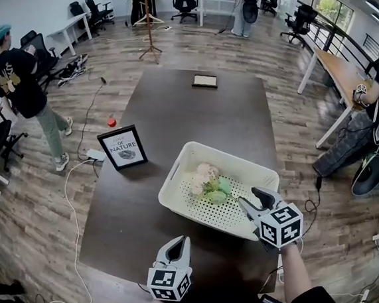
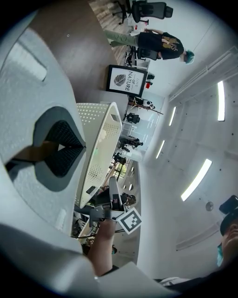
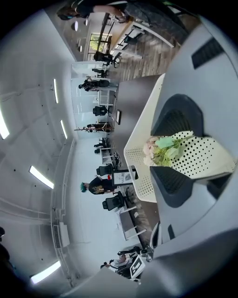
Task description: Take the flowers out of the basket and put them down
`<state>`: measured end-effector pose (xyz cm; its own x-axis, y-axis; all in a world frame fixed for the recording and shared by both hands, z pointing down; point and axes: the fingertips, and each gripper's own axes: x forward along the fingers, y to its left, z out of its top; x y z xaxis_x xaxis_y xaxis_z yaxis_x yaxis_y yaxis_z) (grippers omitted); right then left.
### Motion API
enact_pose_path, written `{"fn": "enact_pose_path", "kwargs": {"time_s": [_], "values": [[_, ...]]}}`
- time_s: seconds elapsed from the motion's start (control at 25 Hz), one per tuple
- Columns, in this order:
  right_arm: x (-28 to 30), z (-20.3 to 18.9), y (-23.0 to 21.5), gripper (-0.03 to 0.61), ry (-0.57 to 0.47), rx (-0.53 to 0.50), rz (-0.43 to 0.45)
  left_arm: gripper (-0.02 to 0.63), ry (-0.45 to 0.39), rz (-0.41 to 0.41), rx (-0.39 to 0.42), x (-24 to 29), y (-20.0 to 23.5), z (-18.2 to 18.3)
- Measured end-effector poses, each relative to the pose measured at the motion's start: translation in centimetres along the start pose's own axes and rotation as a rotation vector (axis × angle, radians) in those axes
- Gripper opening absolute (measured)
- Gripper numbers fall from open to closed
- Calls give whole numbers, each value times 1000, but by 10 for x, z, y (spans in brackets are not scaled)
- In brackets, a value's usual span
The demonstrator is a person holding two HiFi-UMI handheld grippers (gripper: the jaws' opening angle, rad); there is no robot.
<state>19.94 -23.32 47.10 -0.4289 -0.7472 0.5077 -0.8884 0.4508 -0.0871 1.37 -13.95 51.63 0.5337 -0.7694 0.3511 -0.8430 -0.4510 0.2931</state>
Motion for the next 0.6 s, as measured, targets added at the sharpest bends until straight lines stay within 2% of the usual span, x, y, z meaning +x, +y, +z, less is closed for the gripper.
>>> {"fn": "enact_pose_path", "kwargs": {"time_s": [0.32,0.52,0.6], "values": [[33,-13,-2,272,116,-46,40,9,22,-9,9,4,5,-4],[53,-23,3,279,181,-129,55,9,26,-1,11,5,11,-3],[58,-26,6,282,195,-125,72,9,36,0,16,4,13,-4]]}}
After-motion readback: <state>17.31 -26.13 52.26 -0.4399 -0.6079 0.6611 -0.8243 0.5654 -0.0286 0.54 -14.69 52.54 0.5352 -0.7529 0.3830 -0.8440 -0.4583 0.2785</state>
